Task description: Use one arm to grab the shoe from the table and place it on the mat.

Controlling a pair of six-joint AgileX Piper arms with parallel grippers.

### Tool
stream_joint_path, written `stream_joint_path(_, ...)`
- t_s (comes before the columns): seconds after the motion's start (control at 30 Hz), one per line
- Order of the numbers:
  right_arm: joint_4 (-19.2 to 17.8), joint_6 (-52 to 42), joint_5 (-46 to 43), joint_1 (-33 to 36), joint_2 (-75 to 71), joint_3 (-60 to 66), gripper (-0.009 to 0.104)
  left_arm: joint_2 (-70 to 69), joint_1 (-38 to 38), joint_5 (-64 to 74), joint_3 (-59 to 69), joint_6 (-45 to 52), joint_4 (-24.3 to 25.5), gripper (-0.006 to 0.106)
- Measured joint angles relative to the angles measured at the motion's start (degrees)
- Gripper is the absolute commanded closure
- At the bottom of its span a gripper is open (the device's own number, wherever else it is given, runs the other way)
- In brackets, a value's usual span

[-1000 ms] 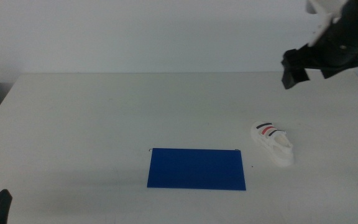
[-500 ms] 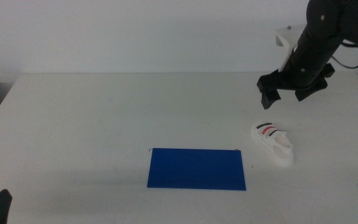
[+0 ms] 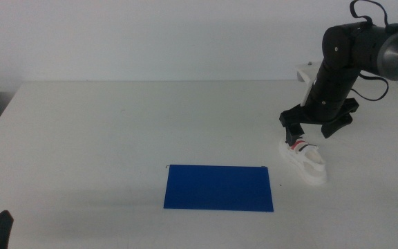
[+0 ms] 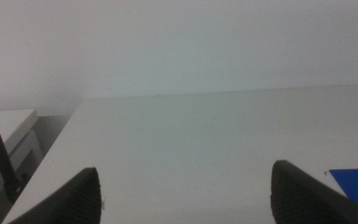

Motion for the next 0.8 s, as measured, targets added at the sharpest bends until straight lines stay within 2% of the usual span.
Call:
stream_joint_path(0.17,1.4,-1.9,0.8,0.2,1.6,0.0,0.015,0.0,0.0,0.0,0.0,0.0,0.0,0.007)
stream_joint_path(0.37,1.6,-2.3,2.7,0.2,3.5,0.0,0.029,0.0,0.0,0.0,0.0,0.0,0.0,0.007)
stream_joint_path(0.43,1.6,-2.3,3.3,0.2,3.9,-0.1,0.037,0.0,0.0,0.0,0.0,0.0,0.0,0.007)
stream_joint_path(0.5,1.6,-2.5,3.5,0.2,4.0,-0.1,0.05,0.0,0.0,0.0,0.0,0.0,0.0,0.007)
stream_joint_path(0.63,1.6,-2.5,4.3,0.2,4.0,-0.1,0.086,0.0,0.0,0.0,0.0,0.0,0.0,0.007)
stream_joint_path(0.67,1.6,-2.3,4.5,0.3,4.0,-0.1,0.099,0.0,0.0,0.0,0.0,0.0,0.0,0.007)
stream_joint_path(0.8,1.4,-1.5,6.1,1.0,3.8,-0.8,0.099,0.0,0.0,0.0,0.0,0.0,0.0,0.007)
